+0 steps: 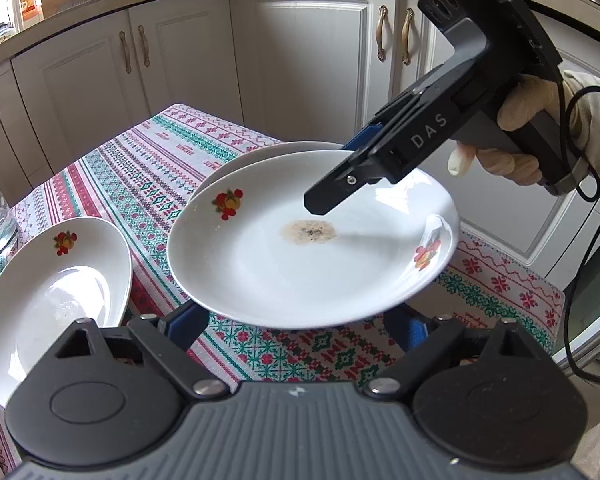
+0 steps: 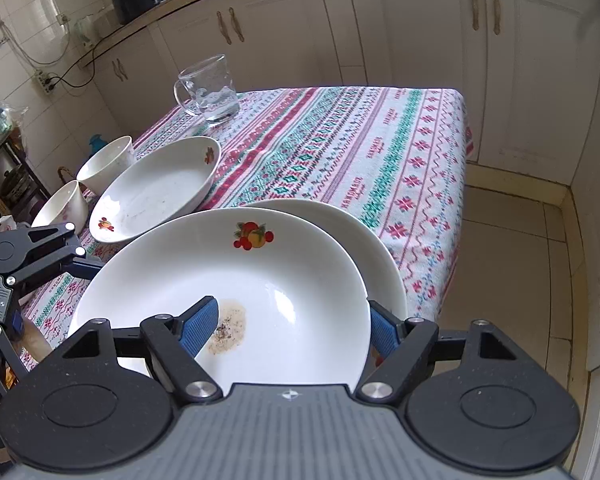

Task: Organize plates and bowls
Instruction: 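Lift the stained plate with the right tool and lower it onto the moved plate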

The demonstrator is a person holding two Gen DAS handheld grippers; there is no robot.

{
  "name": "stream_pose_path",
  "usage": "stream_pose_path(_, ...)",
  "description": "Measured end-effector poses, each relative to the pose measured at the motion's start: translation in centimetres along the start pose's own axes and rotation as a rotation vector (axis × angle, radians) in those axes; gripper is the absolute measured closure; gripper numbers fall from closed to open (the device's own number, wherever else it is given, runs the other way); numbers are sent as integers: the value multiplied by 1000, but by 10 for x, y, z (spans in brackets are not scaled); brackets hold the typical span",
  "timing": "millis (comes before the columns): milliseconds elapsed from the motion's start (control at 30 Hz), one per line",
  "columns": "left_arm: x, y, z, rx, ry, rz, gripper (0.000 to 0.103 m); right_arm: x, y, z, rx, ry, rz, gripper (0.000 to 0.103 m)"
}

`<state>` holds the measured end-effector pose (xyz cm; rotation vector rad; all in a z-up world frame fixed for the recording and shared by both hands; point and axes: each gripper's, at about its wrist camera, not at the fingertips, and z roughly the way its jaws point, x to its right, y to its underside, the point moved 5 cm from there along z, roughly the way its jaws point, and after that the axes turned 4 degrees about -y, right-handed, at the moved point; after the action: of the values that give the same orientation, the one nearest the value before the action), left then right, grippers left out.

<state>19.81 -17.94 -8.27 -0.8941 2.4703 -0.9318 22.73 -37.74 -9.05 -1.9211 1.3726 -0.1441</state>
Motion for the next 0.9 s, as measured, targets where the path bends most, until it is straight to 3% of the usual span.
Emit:
stream_pose_path(600, 0, 0, -4, 21, -12, -8, 9, -7, 8, -25, 38, 45, 19, 10)
stream_pose_path(900, -4, 3, -18, 50, -35, -62, 8, -15, 18, -29, 29, 85, 14, 6)
